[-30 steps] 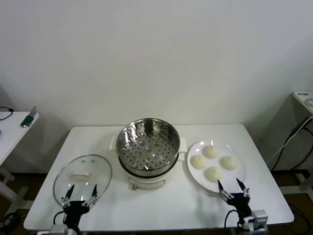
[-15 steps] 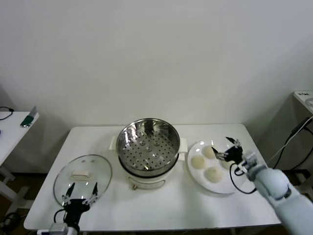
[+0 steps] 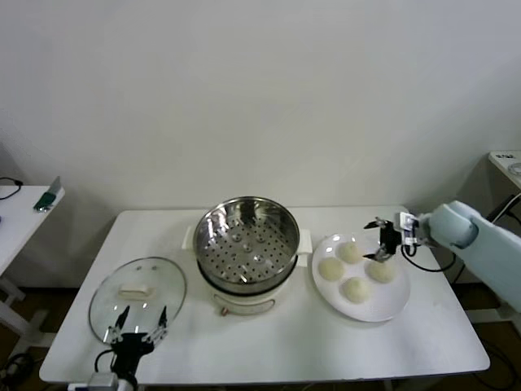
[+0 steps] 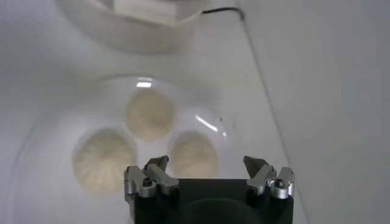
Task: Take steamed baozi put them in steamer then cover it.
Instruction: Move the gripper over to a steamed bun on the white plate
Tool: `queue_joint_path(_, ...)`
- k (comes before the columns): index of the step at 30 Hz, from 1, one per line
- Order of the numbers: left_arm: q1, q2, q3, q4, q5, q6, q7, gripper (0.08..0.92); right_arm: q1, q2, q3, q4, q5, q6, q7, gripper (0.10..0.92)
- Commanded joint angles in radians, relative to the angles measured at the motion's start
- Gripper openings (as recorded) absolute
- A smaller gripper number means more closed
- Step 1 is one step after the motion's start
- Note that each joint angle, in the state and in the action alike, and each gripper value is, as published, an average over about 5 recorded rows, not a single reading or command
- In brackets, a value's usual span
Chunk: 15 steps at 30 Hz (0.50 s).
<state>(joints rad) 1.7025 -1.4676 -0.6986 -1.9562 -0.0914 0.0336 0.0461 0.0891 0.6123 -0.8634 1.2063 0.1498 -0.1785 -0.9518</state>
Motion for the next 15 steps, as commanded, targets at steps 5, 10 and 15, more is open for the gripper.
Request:
queue_joint_path(5, 0.004, 0.001, -0.001, 0.006, 0.0, -0.005, 0.001, 0.823, 0.255, 0.206, -0.339, -0.241, 0.037, -0.002, -0.15, 0.823)
queue_joint_path(10, 0.01, 0.002, -0.006, 0.003, -0.004, -0.01, 0.001, 0.823, 0.199, 0.272, -0.301, -0.288, 0.036, -0.009, -0.126, 0.823)
queue_joint_path(15, 0.016, 0.0, -0.008, 0.006, -0.006, -0.016, 0.0, 0.823, 0.131, 0.316, -0.257, -0.32, 0.002, -0.018, -0.102, 0.823)
